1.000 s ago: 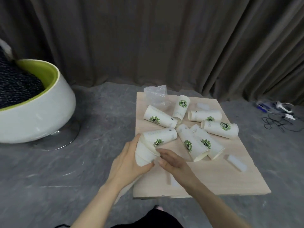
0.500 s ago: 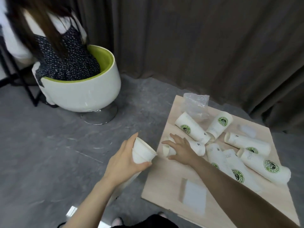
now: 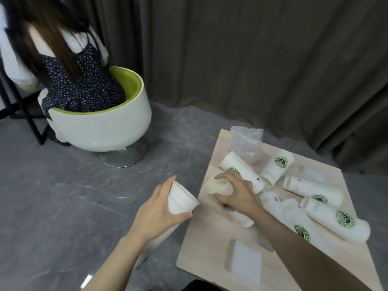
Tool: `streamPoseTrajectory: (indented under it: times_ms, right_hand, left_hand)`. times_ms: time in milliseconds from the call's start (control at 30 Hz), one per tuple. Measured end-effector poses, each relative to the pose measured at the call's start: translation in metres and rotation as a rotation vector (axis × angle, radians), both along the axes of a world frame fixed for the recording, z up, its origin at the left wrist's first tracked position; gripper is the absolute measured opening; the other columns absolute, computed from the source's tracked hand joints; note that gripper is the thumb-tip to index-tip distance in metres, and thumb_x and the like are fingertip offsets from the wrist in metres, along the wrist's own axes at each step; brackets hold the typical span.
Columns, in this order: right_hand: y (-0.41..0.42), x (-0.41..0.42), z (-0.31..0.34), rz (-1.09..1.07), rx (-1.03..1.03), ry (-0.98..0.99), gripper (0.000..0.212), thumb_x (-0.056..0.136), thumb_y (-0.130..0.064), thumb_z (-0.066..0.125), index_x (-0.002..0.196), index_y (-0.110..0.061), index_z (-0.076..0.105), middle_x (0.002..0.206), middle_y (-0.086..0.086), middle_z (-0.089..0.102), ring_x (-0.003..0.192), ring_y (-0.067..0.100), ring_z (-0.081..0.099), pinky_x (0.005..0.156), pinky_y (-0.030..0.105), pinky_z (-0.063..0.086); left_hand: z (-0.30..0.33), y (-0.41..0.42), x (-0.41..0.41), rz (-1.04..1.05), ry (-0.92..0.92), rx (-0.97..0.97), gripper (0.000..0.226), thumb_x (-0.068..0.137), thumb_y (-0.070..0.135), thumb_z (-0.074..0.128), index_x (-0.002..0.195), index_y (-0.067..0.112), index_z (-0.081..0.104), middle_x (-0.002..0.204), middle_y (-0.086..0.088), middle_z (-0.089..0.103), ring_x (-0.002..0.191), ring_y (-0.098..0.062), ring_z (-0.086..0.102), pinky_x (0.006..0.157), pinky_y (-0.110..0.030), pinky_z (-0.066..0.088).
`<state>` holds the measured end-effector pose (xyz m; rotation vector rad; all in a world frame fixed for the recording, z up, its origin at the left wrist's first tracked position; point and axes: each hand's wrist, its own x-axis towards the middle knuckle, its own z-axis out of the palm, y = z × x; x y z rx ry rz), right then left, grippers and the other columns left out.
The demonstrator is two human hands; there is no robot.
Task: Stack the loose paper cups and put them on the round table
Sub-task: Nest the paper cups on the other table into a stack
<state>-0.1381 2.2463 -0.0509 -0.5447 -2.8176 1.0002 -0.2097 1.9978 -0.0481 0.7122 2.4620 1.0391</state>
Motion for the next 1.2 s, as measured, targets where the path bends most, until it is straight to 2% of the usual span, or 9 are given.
streamPoseTrajectory:
  times_ms: [133,267,433,567,667,867,1000,1100,1200]
  right_hand:
    - [-0.002,0.010,0.030,-0.232,-0.381,0.231,0.044,0.069,-0.015,0.084,0.101,-0.038,0.063,0.114,-0.009,0.055,0.107,0.006,0.053,0.101,0.029,0.041]
    - [0.001,0.022,0.051,-0.450,-0.592,0.427,0.036,0.074,-0.014,0.080,0.104,-0.026,0.065,0.120,-0.003,0.063,0.098,0.006,0.059,0.078,0.012,0.048]
    - [-0.002,0.035,0.060,-0.594,-0.689,0.548,0.037,0.075,-0.017,0.080,0.106,-0.030,0.066,0.124,-0.004,0.061,0.108,0.011,0.062,0.090,0.028,0.053]
    - [0.000,0.040,0.066,-0.621,-0.856,0.624,0.037,0.076,-0.015,0.079,0.108,-0.029,0.067,0.112,0.002,0.070,0.097,0.015,0.069,0.076,0.027,0.055]
    - [-0.001,0.041,0.069,-0.601,-0.956,0.580,0.043,0.072,-0.024,0.081,0.112,-0.027,0.067,0.105,0.000,0.072,0.088,0.012,0.070,0.065,0.020,0.053]
    - [-0.019,0.037,0.059,-0.536,-0.975,0.423,0.061,0.059,-0.041,0.080,0.116,-0.027,0.065,0.112,0.000,0.070,0.102,0.013,0.067,0.079,0.022,0.051]
    - [-0.029,0.041,0.054,-0.498,-0.978,0.385,0.062,0.061,-0.038,0.079,0.119,-0.031,0.061,0.107,-0.013,0.070,0.099,0.001,0.065,0.072,0.014,0.051]
    - [-0.033,0.047,0.050,-0.512,-0.980,0.349,0.053,0.072,-0.032,0.077,0.122,-0.033,0.059,0.111,-0.011,0.069,0.107,0.006,0.064,0.084,0.025,0.052]
    - [-0.038,0.053,0.045,-0.560,-1.034,0.356,0.057,0.071,-0.031,0.077,0.124,-0.032,0.058,0.113,-0.007,0.068,0.108,0.011,0.064,0.093,0.036,0.053]
  left_hand:
    - [0.001,0.021,-0.003,-0.096,0.004,-0.020,0.103,0.060,0.070,0.067,0.142,0.053,0.007,0.136,0.021,0.035,0.120,-0.010,0.048,0.080,-0.029,0.038]
    - [-0.001,0.039,-0.005,-0.199,0.028,-0.051,0.103,0.060,0.071,0.067,0.142,0.052,0.006,0.137,0.020,0.034,0.115,-0.013,0.052,0.075,-0.028,0.038]
    - [-0.007,0.056,-0.005,-0.296,0.033,-0.093,0.098,0.062,0.067,0.068,0.140,0.049,0.011,0.133,0.018,0.035,0.110,-0.013,0.054,0.071,-0.029,0.039]
    - [-0.009,0.063,-0.004,-0.379,0.073,-0.086,0.097,0.064,0.063,0.067,0.143,0.044,0.015,0.137,0.019,0.035,0.114,-0.011,0.051,0.074,-0.030,0.042]
    - [-0.005,0.067,-0.005,-0.380,0.078,-0.029,0.095,0.063,0.062,0.069,0.141,0.046,0.018,0.132,0.022,0.037,0.109,-0.009,0.052,0.074,-0.030,0.044]
    - [0.012,0.075,-0.003,-0.350,0.055,0.181,0.090,0.056,0.061,0.073,0.123,0.072,0.014,0.117,0.040,0.039,0.097,0.012,0.049,0.068,-0.016,0.039]
    - [0.013,0.078,-0.001,-0.318,0.039,0.207,0.099,0.058,0.059,0.076,0.136,0.061,0.015,0.124,0.037,0.038,0.102,0.007,0.049,0.073,-0.019,0.041]
    - [0.014,0.081,0.001,-0.347,0.047,0.219,0.100,0.058,0.059,0.075,0.138,0.061,0.014,0.124,0.036,0.039,0.103,0.006,0.050,0.071,-0.015,0.039]
    - [0.015,0.085,0.004,-0.386,0.054,0.204,0.102,0.058,0.064,0.072,0.137,0.065,0.008,0.119,0.041,0.036,0.099,0.010,0.050,0.069,-0.014,0.038]
